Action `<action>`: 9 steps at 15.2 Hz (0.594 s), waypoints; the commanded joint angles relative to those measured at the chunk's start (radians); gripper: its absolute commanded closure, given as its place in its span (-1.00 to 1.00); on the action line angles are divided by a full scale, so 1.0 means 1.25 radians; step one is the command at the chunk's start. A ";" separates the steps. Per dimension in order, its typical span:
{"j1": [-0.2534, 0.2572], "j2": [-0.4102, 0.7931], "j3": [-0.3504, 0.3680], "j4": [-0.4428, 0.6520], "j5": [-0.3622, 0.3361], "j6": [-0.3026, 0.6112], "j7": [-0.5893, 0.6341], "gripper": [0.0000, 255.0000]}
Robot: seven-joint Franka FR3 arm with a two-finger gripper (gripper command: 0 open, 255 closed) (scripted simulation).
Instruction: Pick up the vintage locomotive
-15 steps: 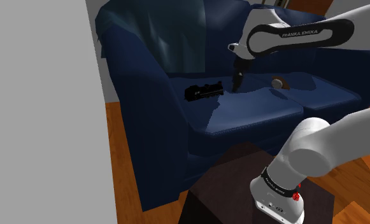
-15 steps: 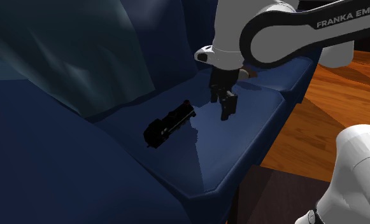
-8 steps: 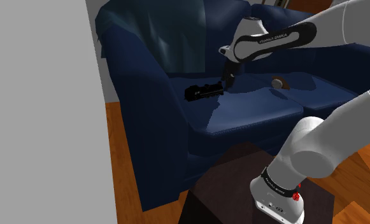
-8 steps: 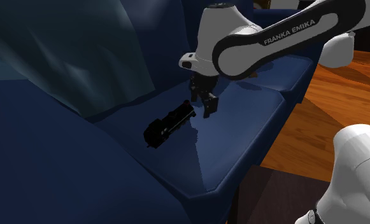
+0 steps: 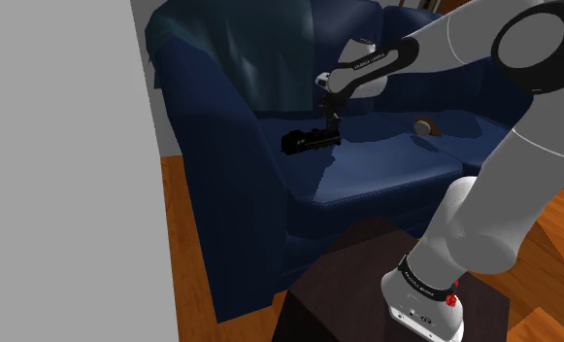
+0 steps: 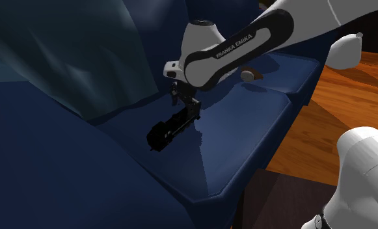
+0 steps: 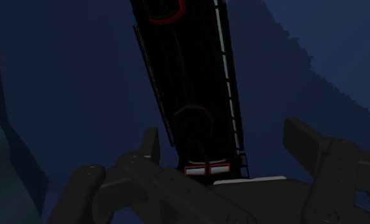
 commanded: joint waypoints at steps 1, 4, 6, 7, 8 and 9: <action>0.002 0.045 -0.005 0.031 0.055 0.019 -0.076 -1.00; -0.002 0.067 -0.002 0.018 0.077 0.050 -0.092 -1.00; -0.004 0.082 0.000 0.010 0.094 0.070 -0.103 -1.00; -0.005 0.090 0.001 0.006 0.102 0.080 -0.109 -1.00; -0.007 0.102 0.004 0.000 0.117 0.096 -0.120 -1.00; -0.007 0.102 0.004 0.000 0.117 0.096 -0.120 -1.00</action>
